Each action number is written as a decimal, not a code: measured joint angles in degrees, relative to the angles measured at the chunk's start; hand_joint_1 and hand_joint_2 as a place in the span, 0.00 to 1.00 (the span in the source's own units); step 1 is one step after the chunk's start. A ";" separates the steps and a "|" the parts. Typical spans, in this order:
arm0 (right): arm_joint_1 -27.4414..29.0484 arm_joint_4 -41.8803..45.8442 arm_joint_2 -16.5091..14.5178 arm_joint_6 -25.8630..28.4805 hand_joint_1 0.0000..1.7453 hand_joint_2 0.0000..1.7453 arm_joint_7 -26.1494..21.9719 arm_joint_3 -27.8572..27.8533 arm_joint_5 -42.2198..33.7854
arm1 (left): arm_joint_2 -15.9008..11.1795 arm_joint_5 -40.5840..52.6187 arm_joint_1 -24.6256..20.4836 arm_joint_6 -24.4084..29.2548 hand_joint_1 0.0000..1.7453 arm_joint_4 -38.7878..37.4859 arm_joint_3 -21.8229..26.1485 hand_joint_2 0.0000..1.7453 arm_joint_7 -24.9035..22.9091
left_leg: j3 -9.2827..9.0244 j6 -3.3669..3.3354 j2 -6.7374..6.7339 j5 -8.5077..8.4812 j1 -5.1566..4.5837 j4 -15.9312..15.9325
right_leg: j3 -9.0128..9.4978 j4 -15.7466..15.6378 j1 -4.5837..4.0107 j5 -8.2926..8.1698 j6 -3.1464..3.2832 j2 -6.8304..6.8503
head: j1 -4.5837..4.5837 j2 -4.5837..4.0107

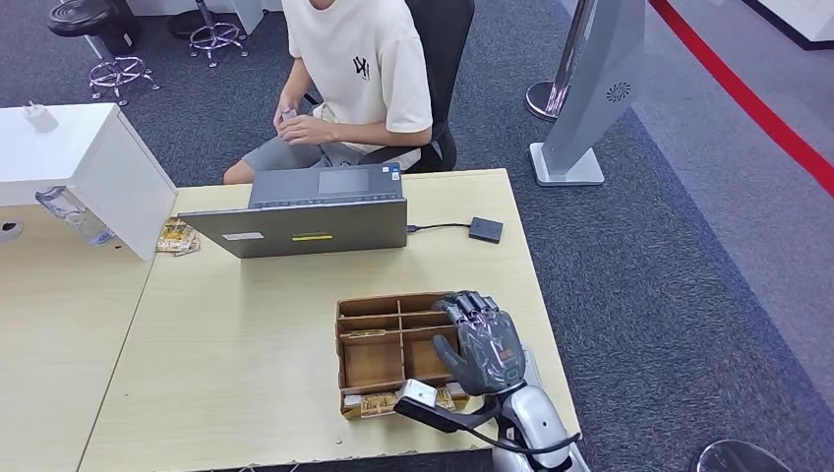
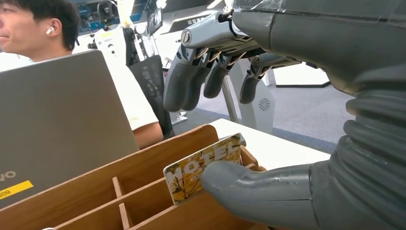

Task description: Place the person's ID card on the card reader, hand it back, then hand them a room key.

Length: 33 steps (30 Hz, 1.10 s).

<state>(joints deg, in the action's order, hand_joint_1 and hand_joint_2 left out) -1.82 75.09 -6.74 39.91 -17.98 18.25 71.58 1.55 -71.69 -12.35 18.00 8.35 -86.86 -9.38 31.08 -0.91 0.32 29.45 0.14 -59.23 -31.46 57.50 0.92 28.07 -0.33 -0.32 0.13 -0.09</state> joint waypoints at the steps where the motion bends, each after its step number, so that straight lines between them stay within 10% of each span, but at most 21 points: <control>1: -0.20 -0.27 0.03 0.01 0.45 1.00 0.08 0.00 -0.15 | 0.00 0.01 0.00 -0.02 0.00 0.00 -0.01 0.00 0.00 | 0.00 0.00 0.00 0.00 0.00 0.00 | 0.00 0.00 0.00 0.00 0.00 0.00 | 0.00 0.00; 12: -4.27 -5.70 0.52 0.01 0.53 1.00 1.67 0.00 -0.26 | 0.00 0.04 -0.05 -0.40 0.00 0.00 -0.37 0.00 0.05 | -0.01 0.00 0.00 0.00 0.00 0.00 | 0.00 0.00 0.00 0.00 0.00 0.00 | 0.00 0.00; 21: -5.24 -9.06 1.24 0.04 1.00 1.00 2.43 -0.44 -0.42 | 0.00 -0.31 -0.03 -0.27 0.00 0.00 -0.43 0.00 0.34 | -0.02 0.00 -0.01 0.00 0.00 0.00 | 0.00 0.00 0.00 0.00 0.00 -0.01 | 0.00 0.00; 33: -5.66 -10.31 2.12 0.28 1.00 1.00 2.57 -0.63 -1.70 | -0.07 -0.88 -0.04 -0.01 0.00 0.00 -0.45 0.00 0.50 | -0.11 -0.01 0.00 -0.01 0.00 -0.01 | 0.10 0.00 0.01 -0.01 0.00 0.00 | 0.00 0.00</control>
<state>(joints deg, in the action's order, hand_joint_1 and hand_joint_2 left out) -7.48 64.78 -4.62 40.19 -15.41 17.62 69.88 1.49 -72.57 -12.39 17.99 8.35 -87.31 -8.87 30.97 -0.92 0.32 29.44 0.14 -59.24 -31.36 57.50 0.92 28.06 -0.33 -0.32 0.13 -0.09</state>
